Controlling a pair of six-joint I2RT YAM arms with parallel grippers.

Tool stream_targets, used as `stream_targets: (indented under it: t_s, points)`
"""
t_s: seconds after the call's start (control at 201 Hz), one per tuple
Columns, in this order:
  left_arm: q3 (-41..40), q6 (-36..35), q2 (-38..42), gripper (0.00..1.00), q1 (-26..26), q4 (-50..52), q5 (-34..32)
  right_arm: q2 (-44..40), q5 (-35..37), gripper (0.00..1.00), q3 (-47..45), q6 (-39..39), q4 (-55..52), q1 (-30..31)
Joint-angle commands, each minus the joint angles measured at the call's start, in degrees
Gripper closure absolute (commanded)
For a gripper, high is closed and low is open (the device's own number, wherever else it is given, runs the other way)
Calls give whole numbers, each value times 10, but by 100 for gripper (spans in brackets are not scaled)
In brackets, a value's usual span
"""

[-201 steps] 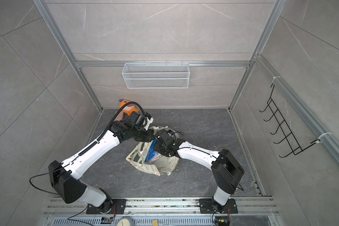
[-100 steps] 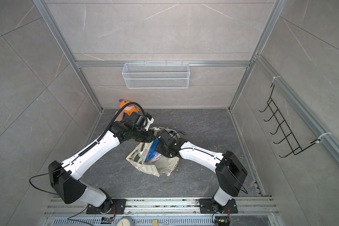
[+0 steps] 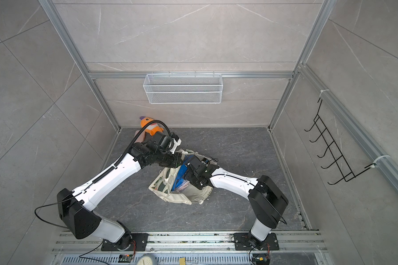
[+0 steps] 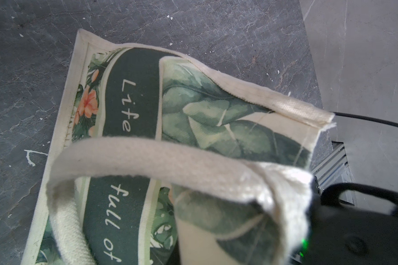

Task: Take out the compass set from the canvas bag
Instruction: Pick up the compass set from the canvas bag.

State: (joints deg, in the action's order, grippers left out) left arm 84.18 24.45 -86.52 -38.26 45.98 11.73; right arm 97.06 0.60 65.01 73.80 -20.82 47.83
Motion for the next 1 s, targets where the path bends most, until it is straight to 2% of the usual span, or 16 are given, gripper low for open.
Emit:
stream_targets:
  t_s: [0.0, 0.274, 0.688, 0.862, 0.992]
  points:
    - [1, 4, 34, 100, -2, -5, 25, 26, -4, 23, -4, 19, 14, -12]
    - [-3, 7, 32, 100, -1, -10, 29, 67, -20, 25, -14, 33, 60, -12]
    - [-6, 8, 32, 100, -1, -11, 27, 18, 17, 61, -8, -30, 76, -12]
    - [-6, 9, 30, 100, -1, -11, 26, -9, 28, 70, -2, -48, 60, -12]
    - [-7, 9, 28, 100, -2, -12, 25, -29, 39, 71, 8, -62, 43, -12]
